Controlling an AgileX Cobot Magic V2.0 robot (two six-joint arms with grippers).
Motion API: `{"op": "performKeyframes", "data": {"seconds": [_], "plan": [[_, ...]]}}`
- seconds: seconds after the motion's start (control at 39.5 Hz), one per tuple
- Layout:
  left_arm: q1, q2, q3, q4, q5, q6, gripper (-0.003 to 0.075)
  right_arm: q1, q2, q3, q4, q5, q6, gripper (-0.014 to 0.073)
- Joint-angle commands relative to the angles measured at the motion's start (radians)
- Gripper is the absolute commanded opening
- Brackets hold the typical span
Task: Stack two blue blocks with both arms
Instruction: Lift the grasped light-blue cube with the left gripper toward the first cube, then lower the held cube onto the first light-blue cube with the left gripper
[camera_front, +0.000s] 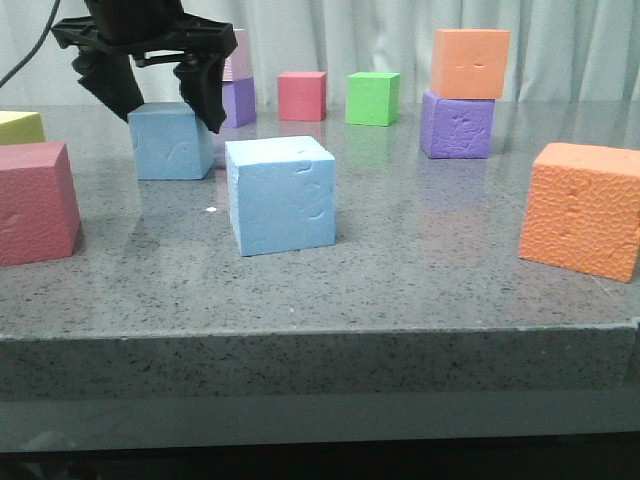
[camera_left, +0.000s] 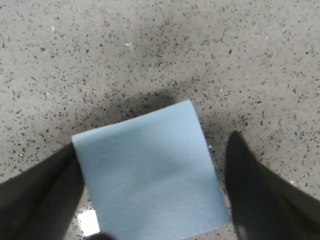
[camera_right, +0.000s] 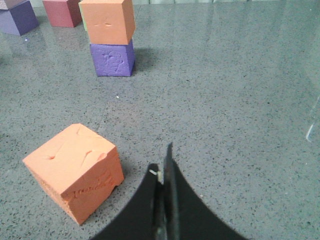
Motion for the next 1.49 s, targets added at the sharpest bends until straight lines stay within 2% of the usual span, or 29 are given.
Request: {"op": "performKeyframes", "data": {"seconds": [0.0, 0.08, 0.41, 0.56, 0.71, 1.01, 1.22, 1.47], "plan": [[0.002, -0.057, -0.033, -0.006, -0.034, -0.003, 0.0416, -0.004, 0.003, -0.026, -0.028, -0.072, -0.009, -0.0069], [0.002, -0.057, -0.033, -0.006, -0.032, -0.003, 0.0388, -0.004, 0.003, -0.026, -0.028, -0.072, -0.009, -0.0069], [0.001, -0.191, -0.033, -0.006, -0.029, 0.014, 0.0388, -0.004, 0.003, -0.026, -0.028, -0.067, -0.009, -0.0069], [-0.015, -0.27, -0.033, -0.011, 0.016, 0.027, 0.0388, -0.004, 0.003, -0.026, -0.028, -0.067, -0.009, -0.0069], [-0.079, -0.329, -0.031, -0.012, 0.089, 0.029, 0.0389, -0.004, 0.003, -0.026, -0.028, -0.068, -0.009, -0.0069], [-0.253, -0.378, -0.018, -0.012, 0.137, 0.018, 0.0389, -0.004, 0.003, -0.026, -0.028, -0.072, -0.008, -0.0069], [-0.315, -0.381, 0.058, -0.012, 0.123, -0.011, 0.0389, -0.004, 0.003, -0.026, -0.028, -0.072, -0.008, -0.0069], [-0.346, -0.386, 0.157, -0.013, 0.028, -0.055, 0.0389, -0.004, 0.003, -0.026, -0.028, -0.072, -0.008, -0.0069]]}}
